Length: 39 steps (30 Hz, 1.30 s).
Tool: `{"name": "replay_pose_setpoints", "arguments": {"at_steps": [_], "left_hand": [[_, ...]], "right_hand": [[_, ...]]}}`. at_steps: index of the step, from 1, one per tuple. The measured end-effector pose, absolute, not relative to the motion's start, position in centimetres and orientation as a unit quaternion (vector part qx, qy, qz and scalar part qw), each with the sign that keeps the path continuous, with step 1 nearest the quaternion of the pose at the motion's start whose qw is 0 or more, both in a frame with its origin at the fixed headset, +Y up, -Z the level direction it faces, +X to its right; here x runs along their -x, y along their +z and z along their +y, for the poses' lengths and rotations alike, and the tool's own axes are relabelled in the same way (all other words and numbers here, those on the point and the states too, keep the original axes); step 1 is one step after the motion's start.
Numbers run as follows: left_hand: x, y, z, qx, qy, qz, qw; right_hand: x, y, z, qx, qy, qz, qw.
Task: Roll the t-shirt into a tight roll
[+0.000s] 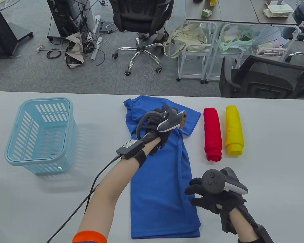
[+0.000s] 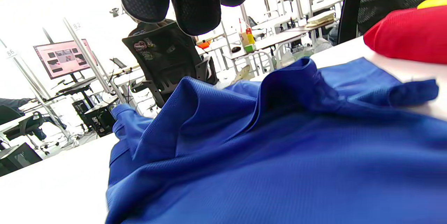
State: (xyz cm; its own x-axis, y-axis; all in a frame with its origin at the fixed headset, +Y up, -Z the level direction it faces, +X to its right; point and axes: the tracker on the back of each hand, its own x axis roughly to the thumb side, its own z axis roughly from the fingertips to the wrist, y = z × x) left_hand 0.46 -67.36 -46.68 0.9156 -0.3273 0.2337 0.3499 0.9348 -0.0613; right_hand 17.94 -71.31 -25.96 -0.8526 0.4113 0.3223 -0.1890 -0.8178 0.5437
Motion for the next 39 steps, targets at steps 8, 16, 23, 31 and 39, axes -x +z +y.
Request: {"name": "replay_pose_setpoints", "arguments": {"at_steps": [8, 16, 23, 31, 39], "left_hand": [[7.1, -40.8, -73.8, 0.229, -0.118, -0.157, 0.953], [12.2, -32.6, -78.7, 0.276, -0.198, -0.21, 0.917], [15.4, -28.4, -77.1, 0.29, -0.147, -0.233, 0.916], [15.5, -29.7, -79.5, 0.289, -0.147, -0.16, 0.932], [16.4, -29.2, -80.0, 0.318, -0.137, -0.175, 0.922]], "right_hand": [[-13.8, -28.9, -73.9, -0.182, 0.945, 0.254, 0.095], [-11.0, -27.4, -75.9, -0.211, 0.935, 0.286, -0.003], [-8.5, -24.4, -74.3, -0.279, 0.923, 0.262, -0.034], [-11.3, -32.1, -72.2, -0.18, 0.93, 0.268, 0.179], [-11.0, -41.4, -74.7, -0.081, 0.937, 0.307, 0.147]]}}
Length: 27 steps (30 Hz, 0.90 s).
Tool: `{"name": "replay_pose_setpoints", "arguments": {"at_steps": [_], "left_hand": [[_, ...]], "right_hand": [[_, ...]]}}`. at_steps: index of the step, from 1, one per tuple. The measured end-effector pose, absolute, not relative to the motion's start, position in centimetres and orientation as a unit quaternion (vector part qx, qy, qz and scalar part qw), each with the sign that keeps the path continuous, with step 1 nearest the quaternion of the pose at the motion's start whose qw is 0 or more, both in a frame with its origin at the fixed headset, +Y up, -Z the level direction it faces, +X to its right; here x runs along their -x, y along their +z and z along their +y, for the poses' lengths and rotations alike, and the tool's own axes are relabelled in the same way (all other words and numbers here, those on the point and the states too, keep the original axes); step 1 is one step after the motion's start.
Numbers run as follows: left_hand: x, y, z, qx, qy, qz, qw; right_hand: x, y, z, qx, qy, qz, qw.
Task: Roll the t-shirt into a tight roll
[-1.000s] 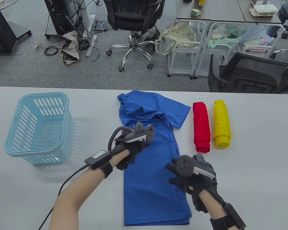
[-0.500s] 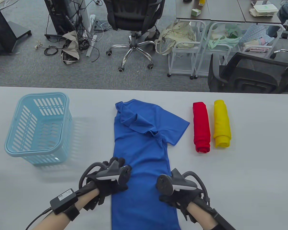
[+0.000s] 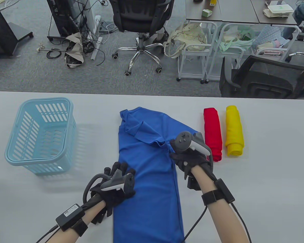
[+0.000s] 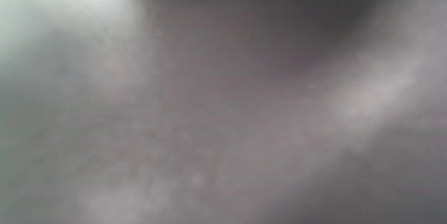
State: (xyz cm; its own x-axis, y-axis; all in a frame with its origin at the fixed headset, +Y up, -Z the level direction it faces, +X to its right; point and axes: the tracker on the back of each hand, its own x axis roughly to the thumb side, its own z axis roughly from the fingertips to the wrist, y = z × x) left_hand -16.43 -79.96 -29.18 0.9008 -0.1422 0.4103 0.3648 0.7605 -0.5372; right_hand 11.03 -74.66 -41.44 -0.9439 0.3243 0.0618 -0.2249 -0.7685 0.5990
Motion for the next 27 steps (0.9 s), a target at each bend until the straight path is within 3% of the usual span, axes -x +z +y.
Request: {"name": "replay_pose_setpoints", "arguments": {"at_steps": [5, 8, 10, 13, 18, 23, 27], "left_hand": [[17.1, -28.2, -80.1, 0.318, -0.13, -0.181, 0.922], [17.2, -28.3, -80.2, 0.324, -0.12, -0.182, 0.92], [17.1, -28.4, -80.2, 0.324, -0.121, -0.185, 0.92], [17.1, -28.5, -80.2, 0.327, -0.116, -0.188, 0.919], [17.1, -28.5, -80.3, 0.328, -0.113, -0.188, 0.919], [17.0, -28.5, -80.2, 0.32, -0.124, -0.185, 0.921], [17.0, -28.5, -80.2, 0.321, -0.121, -0.185, 0.921]], "right_hand": [[-12.0, -44.2, -77.1, -0.014, 0.936, 0.339, 0.09], [-12.4, -45.0, -76.3, 0.001, 0.933, 0.341, 0.119], [-11.9, -45.2, -75.0, 0.008, 0.935, 0.325, 0.141], [-9.3, -44.9, -72.9, -0.043, 0.948, 0.281, 0.144], [-3.4, -43.8, -72.5, -0.108, 0.966, 0.235, 0.008], [0.0, -44.8, -74.6, -0.079, 0.969, 0.187, -0.137], [-1.3, -45.4, -72.6, -0.046, 0.986, 0.123, -0.105]]}}
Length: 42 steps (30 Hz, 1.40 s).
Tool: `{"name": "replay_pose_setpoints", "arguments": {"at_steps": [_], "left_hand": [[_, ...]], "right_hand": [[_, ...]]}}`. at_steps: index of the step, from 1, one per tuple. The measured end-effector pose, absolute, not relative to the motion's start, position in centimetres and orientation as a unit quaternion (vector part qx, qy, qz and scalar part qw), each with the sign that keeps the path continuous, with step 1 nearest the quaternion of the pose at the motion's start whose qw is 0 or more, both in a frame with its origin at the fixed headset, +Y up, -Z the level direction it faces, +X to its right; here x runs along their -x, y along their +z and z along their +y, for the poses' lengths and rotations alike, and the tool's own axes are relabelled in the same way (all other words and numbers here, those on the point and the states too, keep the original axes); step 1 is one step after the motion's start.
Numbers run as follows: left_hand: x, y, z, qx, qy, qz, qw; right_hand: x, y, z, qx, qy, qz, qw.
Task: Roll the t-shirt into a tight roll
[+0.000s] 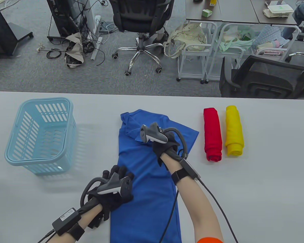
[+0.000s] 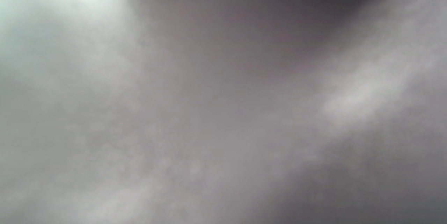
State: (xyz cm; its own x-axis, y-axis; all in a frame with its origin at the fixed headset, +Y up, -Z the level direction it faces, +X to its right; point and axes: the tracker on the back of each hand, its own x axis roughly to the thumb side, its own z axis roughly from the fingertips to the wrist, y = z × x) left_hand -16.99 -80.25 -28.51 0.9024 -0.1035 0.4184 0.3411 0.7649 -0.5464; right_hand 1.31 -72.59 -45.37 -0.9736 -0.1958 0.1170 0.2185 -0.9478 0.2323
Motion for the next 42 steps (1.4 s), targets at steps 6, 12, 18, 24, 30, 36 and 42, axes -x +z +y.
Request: {"name": "replay_pose_setpoints", "arguments": {"at_steps": [6, 12, 18, 24, 30, 36, 42], "left_hand": [[17.0, -28.5, -80.3, 0.324, -0.12, -0.186, 0.92], [16.8, -28.6, -80.3, 0.326, -0.116, -0.191, 0.918], [16.8, -28.7, -80.3, 0.327, -0.117, -0.192, 0.918], [16.9, -28.4, -80.4, 0.332, -0.117, -0.19, 0.916], [17.1, -28.1, -80.5, 0.341, -0.111, -0.191, 0.914], [17.3, -28.5, -80.6, 0.342, -0.105, -0.194, 0.913], [17.4, -28.7, -80.6, 0.342, -0.103, -0.195, 0.913]], "right_hand": [[-10.8, -46.7, -70.7, -0.165, -0.979, -0.093, -0.071], [-13.8, -46.2, -73.2, -0.226, -0.959, -0.168, 0.034], [-7.2, -44.9, -70.8, -0.005, -0.987, -0.158, -0.029], [-4.8, -45.5, -76.2, 0.005, -0.96, -0.278, -0.043], [-8.4, -47.9, -77.9, -0.106, -0.946, -0.307, -0.019], [-10.8, -47.8, -77.2, -0.13, -0.95, -0.28, -0.034], [-12.0, -46.4, -73.3, -0.134, -0.972, -0.189, -0.03]]}}
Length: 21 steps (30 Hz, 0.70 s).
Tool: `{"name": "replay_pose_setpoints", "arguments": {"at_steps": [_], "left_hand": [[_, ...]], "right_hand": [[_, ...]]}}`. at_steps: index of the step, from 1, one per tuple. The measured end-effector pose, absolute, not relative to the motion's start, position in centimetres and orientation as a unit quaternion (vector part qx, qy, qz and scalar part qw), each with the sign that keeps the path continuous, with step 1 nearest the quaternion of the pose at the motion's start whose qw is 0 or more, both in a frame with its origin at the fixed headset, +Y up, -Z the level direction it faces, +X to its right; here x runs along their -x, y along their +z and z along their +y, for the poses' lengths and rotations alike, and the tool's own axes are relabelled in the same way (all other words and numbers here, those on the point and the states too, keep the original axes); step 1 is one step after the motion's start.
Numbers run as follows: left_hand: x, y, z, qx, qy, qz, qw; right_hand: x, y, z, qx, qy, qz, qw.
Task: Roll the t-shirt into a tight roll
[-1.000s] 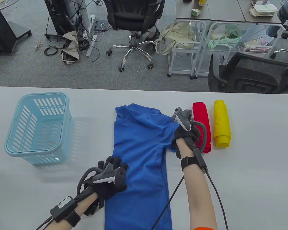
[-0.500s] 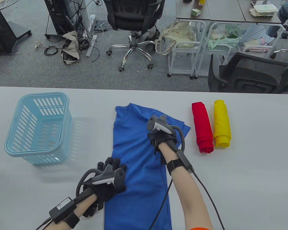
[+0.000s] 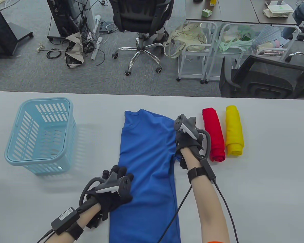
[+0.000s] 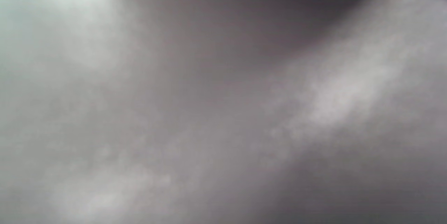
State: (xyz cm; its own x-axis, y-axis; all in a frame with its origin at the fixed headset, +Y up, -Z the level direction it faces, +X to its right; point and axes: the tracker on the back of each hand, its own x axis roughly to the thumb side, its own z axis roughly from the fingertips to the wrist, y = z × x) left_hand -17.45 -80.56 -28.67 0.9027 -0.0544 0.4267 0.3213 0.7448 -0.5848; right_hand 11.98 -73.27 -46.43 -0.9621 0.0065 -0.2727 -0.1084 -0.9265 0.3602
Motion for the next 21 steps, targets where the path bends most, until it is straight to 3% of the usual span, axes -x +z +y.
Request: {"name": "replay_pose_setpoints", "arguments": {"at_steps": [8, 17, 21], "left_hand": [[18.4, -29.6, -80.4, 0.344, -0.094, -0.185, 0.916], [18.3, -29.6, -80.4, 0.343, -0.094, -0.184, 0.916], [18.3, -29.6, -80.4, 0.344, -0.092, -0.186, 0.916]], "right_hand": [[-13.1, -46.1, -75.0, 0.191, 0.953, 0.233, -0.009], [-12.9, -47.1, -73.7, 0.197, 0.951, 0.225, 0.074], [-11.5, -46.0, -70.0, 0.085, 0.913, 0.227, 0.327]]}}
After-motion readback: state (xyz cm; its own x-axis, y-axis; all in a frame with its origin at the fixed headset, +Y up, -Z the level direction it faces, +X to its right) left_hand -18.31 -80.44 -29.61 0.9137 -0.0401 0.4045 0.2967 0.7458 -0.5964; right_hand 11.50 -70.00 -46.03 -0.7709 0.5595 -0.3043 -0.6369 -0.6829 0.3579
